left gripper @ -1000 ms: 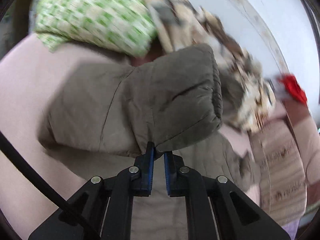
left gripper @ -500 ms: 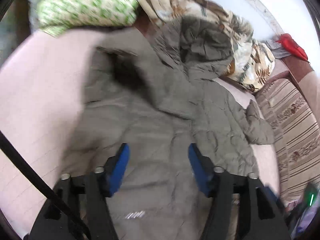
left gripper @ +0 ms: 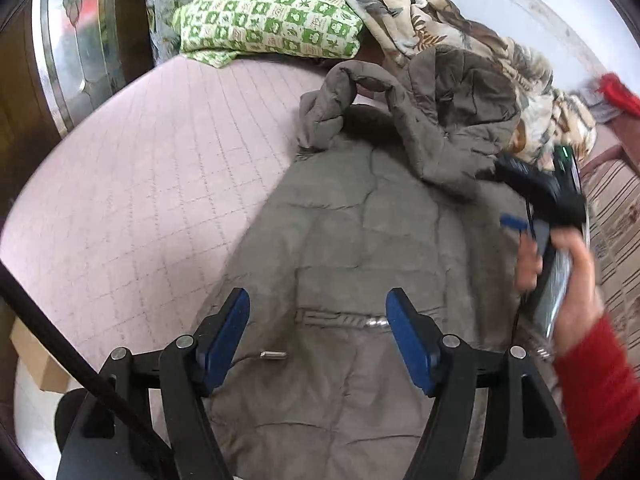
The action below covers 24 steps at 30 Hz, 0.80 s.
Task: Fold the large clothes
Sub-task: 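Fold the sleeve across the coat body with the left gripper and release, then grasp the other sleeve cuff with the right gripper and lift it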
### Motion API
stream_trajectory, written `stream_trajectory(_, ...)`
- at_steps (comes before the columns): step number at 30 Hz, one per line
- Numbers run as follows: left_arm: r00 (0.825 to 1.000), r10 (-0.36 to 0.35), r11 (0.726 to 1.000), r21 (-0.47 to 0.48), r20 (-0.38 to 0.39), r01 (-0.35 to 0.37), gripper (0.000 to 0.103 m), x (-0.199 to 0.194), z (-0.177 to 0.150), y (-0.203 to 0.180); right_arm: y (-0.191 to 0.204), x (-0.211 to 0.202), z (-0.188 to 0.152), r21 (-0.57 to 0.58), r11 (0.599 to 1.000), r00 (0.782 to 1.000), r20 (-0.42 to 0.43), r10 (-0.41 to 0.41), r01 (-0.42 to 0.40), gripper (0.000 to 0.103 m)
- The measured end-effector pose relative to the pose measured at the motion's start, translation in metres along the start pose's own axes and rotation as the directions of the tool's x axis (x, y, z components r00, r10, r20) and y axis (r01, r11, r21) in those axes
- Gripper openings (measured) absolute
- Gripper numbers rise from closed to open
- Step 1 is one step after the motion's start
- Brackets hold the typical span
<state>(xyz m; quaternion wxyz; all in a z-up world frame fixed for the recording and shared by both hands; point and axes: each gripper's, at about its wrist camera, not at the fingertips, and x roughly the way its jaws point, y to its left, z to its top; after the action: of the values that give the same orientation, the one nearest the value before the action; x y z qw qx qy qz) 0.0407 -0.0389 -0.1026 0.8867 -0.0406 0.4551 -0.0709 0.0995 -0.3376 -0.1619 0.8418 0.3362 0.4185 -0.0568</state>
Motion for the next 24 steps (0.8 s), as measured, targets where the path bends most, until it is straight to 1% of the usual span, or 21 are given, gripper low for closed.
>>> stream_trajectory(1, 1.0, 0.01, 1.0, 0.011, -0.002, -0.01, 0.07, 0.001, -0.002, -0.001, 0.003, 0.007, 0.003, 0.0, 1.0, 1.0, 0.001, -0.009, 0.009, 0.097)
stream_trajectory(2, 1.0, 0.009, 1.0, 0.016, -0.012, -0.009, 0.07, 0.001, -0.004, -0.001, 0.009, 0.019, 0.007, -0.003, 1.0, 1.0, -0.001, -0.024, 0.024, 0.093)
stream_trajectory(3, 1.0, 0.001, 1.0, 0.016, -0.023, -0.001, 0.07, 0.003, -0.004, -0.003, 0.013, 0.028, 0.011, -0.004, 1.0, 1.0, -0.009, -0.025, 0.025, 0.083)
stream_trajectory(4, 0.999, -0.015, 1.0, 0.01, -0.035, 0.015, 0.07, 0.003, -0.005, -0.003, 0.015, 0.034, 0.013, -0.003, 1.0, 1.0, -0.021, -0.023, 0.023, 0.077)
stream_trajectory(5, 0.999, -0.027, 1.0, 0.008, -0.04, 0.028, 0.07, 0.002, -0.003, -0.005, 0.019, 0.044, 0.014, -0.001, 1.0, 0.999, -0.049, -0.021, 0.021, 0.057)
stream_trajectory(6, 0.999, -0.034, 0.999, 0.009, -0.041, 0.035, 0.07, 0.001, -0.004, -0.007, 0.022, 0.053, 0.015, 0.001, 1.0, 0.997, -0.081, -0.015, 0.015, 0.033)
stream_trajectory(7, 0.999, -0.038, 0.999, 0.016, -0.034, 0.038, 0.07, -0.002, -0.004, -0.009, 0.024, 0.057, 0.016, 0.003, 1.0, 0.995, -0.101, -0.002, 0.002, 0.022)
stream_trajectory(8, 0.999, -0.035, 0.999, 0.022, -0.027, 0.035, 0.07, -0.003, -0.004, -0.012, 0.025, 0.059, 0.016, 0.005, 1.0, 0.993, -0.118, 0.016, -0.016, 0.02)
stream_trajectory(9, 0.999, -0.03, 0.999, 0.032, -0.02, 0.03, 0.07, -0.006, -0.004, -0.015, 0.026, 0.055, 0.018, -0.004, 1.0, 0.994, -0.11, 0.018, -0.019, 0.014)
stream_trajectory(10, 0.999, -0.027, 0.999, 0.043, -0.018, 0.028, 0.07, -0.007, -0.004, -0.018, 0.026, 0.049, 0.02, -0.022, 1.0, 0.995, -0.095, 0.014, -0.017, 0.014)
stream_trajectory(12, 0.999, -0.036, 0.998, 0.058, -0.032, 0.038, 0.07, -0.008, -0.005, -0.023, 0.023, 0.034, 0.025, -0.063, 0.997, 0.998, -0.053, -0.039, 0.035, 0.012)
stream_trajectory(13, 0.998, -0.048, 0.997, 0.058, -0.043, 0.051, 0.07, -0.008, -0.006, -0.025, 0.017, 0.023, 0.03, -0.083, 0.993, 0.996, -0.023, -0.088, 0.086, 0.012)
stream_trajectory(15, 0.996, -0.071, 0.996, 0.049, -0.058, 0.074, 0.07, -0.008, -0.007, -0.027, 0.002, 0.01, 0.039, -0.086, 0.985, 0.989, 0.017, -0.15, 0.151, 0.011)
stream_trajectory(17, 0.996, -0.067, 0.996, 0.049, -0.067, 0.07, 0.07, -0.007, -0.009, -0.03, -0.021, -0.004, 0.049, -0.049, 0.977, 0.978, 0.046, -0.204, 0.206, 0.01)
stream_trajectory(19, 0.995, -0.059, 0.996, 0.055, -0.076, 0.063, 0.07, -0.007, -0.012, -0.034, -0.042, -0.012, 0.055, -0.007, 0.97, 0.968, 0.057, -0.242, 0.243, 0.009)
stream_trajectory(21, 0.995, -0.057, 0.996, 0.057, -0.085, 0.062, 0.07, -0.009, -0.013, -0.037, -0.063, -0.015, 0.06, 0.033, 0.96, 0.959, 0.053, -0.279, 0.278, 0.007)
stream_trajectory(23, 0.994, -0.056, 0.996, 0.061, -0.089, 0.062, 0.07, -0.014, -0.015, -0.041, -0.075, -0.013, 0.06, 0.05, 0.952, 0.951, 0.043, -0.306, 0.303, 0.005)
stream_trajectory(24, 0.995, -0.052, 0.996, 0.066, -0.086, 0.058, 0.07, -0.017, -0.015, -0.044, -0.082, -0.01, 0.06, 0.058, 0.942, 0.943, 0.032, -0.331, 0.329, 0.005)
